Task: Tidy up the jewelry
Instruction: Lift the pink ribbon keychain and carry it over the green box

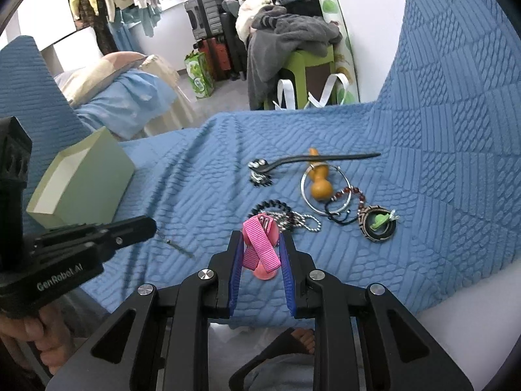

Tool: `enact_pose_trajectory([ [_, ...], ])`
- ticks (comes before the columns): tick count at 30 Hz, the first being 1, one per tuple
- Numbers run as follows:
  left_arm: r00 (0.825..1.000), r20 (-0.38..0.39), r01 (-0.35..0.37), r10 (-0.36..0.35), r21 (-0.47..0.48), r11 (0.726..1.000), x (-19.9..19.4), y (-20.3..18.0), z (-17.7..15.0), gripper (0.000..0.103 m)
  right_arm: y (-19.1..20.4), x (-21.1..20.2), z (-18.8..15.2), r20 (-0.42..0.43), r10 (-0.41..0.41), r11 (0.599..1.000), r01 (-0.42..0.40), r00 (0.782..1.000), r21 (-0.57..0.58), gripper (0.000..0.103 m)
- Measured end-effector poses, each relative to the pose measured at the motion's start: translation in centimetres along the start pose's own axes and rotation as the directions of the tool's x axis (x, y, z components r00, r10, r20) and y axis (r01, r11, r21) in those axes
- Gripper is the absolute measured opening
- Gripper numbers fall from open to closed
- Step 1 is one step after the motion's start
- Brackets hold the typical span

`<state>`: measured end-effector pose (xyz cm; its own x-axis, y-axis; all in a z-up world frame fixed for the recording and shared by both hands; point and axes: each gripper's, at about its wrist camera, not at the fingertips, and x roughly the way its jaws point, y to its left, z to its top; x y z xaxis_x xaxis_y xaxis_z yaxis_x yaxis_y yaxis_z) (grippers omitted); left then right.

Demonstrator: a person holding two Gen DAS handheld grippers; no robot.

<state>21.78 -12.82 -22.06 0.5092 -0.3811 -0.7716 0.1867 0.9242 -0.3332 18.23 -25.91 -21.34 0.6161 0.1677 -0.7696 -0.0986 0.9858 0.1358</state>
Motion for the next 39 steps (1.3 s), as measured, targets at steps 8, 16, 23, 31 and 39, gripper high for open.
enact_pose_trajectory([
  [8, 0.999, 0.048, -0.012, 0.013, -0.012, 1.0, -4.9, 1.5, 1.5, 0.0, 3.6, -3.0, 2.2, 0.063, 0.027, 1.0, -0.026, 0.998, -0.018, 0.02],
  [16, 0.993, 0.117, -0.031, 0.035, -0.039, 0.999, -10.7, 3.8, 3.6, 0.0, 9.0, -6.7, 5.9, 0.132, 0.108, 0.993, -0.1, 0.985, -0.068, 0.02],
  [23, 0.984, 0.17, -0.05, 0.052, -0.017, 0.999, -15.4, 6.5, 5.5, 0.0, 15.7, -8.5, 8.8, 0.179, 0.154, 0.981, -0.129, 0.972, -0.143, 0.02],
  [31, 0.973, 0.211, -0.09, 0.094, -0.032, 0.995, -18.8, 11.2, 6.8, 0.0, 22.2, -7.5, 10.5, 0.176, 0.197, 0.969, -0.165, 0.964, -0.182, 0.02],
  [39, 0.971, 0.196, -0.121, 0.134, -0.075, 0.99, -19.5, 16.6, 7.2, 0.0, 25.3, -4.3, 11.1, 0.133, 0.209, 0.965, -0.182, 0.969, -0.19, 0.02],
])
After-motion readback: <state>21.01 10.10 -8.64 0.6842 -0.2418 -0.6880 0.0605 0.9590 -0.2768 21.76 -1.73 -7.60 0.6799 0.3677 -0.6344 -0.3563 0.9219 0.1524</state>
